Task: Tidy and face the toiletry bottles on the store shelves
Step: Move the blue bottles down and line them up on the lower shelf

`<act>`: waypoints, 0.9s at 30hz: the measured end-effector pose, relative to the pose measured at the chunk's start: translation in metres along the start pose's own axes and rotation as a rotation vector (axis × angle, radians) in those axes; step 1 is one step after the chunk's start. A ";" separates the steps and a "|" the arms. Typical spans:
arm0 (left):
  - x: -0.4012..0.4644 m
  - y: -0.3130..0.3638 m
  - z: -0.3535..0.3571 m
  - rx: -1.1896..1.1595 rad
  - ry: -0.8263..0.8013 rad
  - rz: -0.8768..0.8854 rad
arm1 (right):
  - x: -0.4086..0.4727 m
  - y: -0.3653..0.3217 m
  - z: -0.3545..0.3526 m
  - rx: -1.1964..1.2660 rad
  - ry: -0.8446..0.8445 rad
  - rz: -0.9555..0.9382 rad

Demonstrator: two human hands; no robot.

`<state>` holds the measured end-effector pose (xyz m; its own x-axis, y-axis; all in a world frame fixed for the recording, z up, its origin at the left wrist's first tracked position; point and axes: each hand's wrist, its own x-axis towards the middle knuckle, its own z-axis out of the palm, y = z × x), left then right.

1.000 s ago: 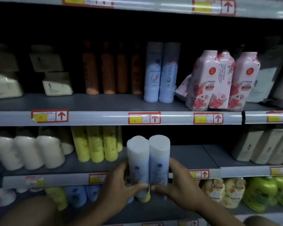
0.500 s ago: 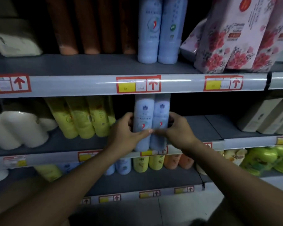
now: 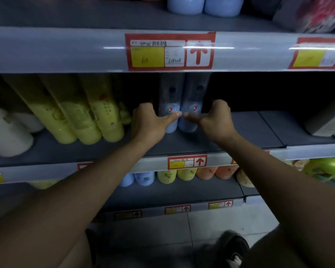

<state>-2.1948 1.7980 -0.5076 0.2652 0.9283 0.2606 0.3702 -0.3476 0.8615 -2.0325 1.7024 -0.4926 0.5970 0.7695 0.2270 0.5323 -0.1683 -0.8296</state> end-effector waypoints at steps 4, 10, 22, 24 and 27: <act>0.004 -0.003 0.001 -0.008 -0.003 0.035 | -0.003 -0.004 0.000 -0.102 -0.031 -0.028; -0.006 0.001 0.001 0.028 0.017 -0.016 | -0.015 0.003 0.005 -0.091 0.006 0.014; 0.001 -0.018 -0.005 -0.061 0.060 -0.058 | -0.003 -0.002 0.026 -0.082 0.058 0.054; 0.003 -0.016 -0.007 -0.027 0.067 -0.077 | 0.000 -0.002 0.032 -0.084 0.059 0.062; 0.005 -0.014 -0.009 0.008 0.094 -0.090 | 0.004 -0.004 0.037 -0.096 0.065 0.075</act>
<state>-2.2066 1.8091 -0.5143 0.1465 0.9639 0.2222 0.3964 -0.2630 0.8796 -2.0545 1.7290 -0.5073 0.6734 0.7113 0.2014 0.5378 -0.2845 -0.7936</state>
